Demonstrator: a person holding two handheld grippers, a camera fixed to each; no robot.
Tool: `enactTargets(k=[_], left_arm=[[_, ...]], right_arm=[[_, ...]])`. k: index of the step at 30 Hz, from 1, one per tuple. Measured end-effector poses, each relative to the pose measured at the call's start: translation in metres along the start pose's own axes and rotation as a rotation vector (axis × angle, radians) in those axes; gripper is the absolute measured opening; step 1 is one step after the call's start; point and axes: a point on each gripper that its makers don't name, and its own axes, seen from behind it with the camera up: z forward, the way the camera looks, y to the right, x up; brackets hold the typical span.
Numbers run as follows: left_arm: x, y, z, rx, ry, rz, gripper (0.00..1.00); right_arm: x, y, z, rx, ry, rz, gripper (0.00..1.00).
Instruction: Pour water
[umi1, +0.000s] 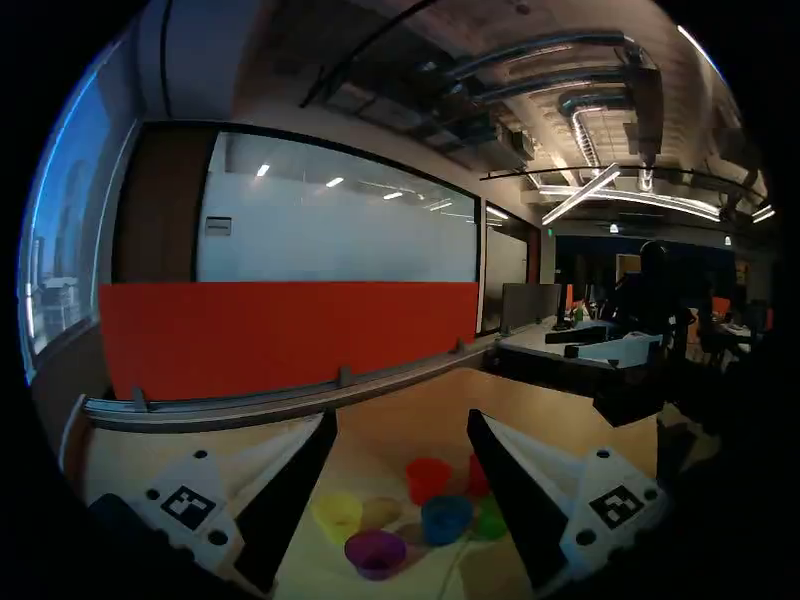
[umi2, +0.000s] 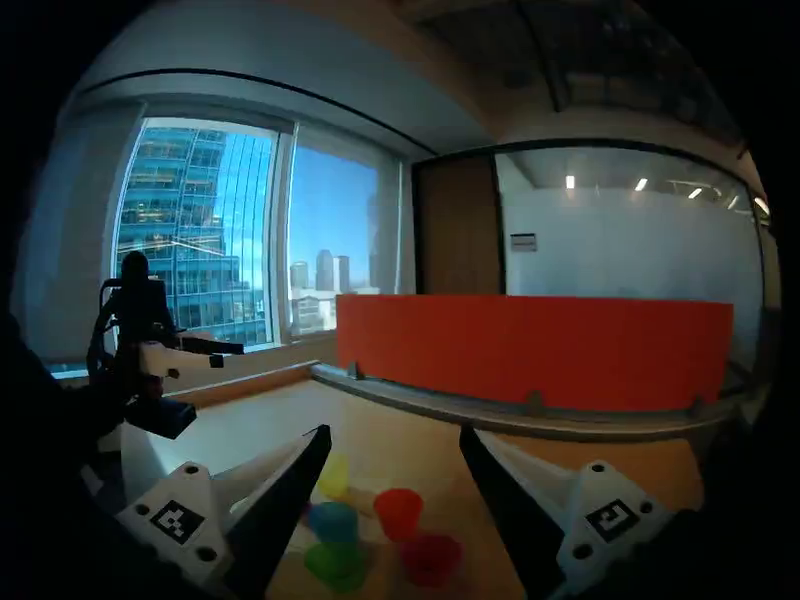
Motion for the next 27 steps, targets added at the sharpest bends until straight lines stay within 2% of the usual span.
enactTargets(k=[11, 17, 27], left_arm=[[-0.016, 0.0, 0.008, -0.044, -0.049, 0.019, 0.97], [-0.029, 0.005, 0.011, -0.071, -0.079, 0.028, 0.97], [-0.054, 0.002, 0.015, -0.078, -0.129, 0.042, 0.97]], right_arm=[[-0.018, -0.01, 0.001, 0.049, -0.049, -0.025, 1.0], [-0.036, -0.018, 0.002, 0.081, -0.097, -0.038, 1.0], [-0.06, -0.024, 0.0, 0.107, -0.155, -0.069, 1.0]])
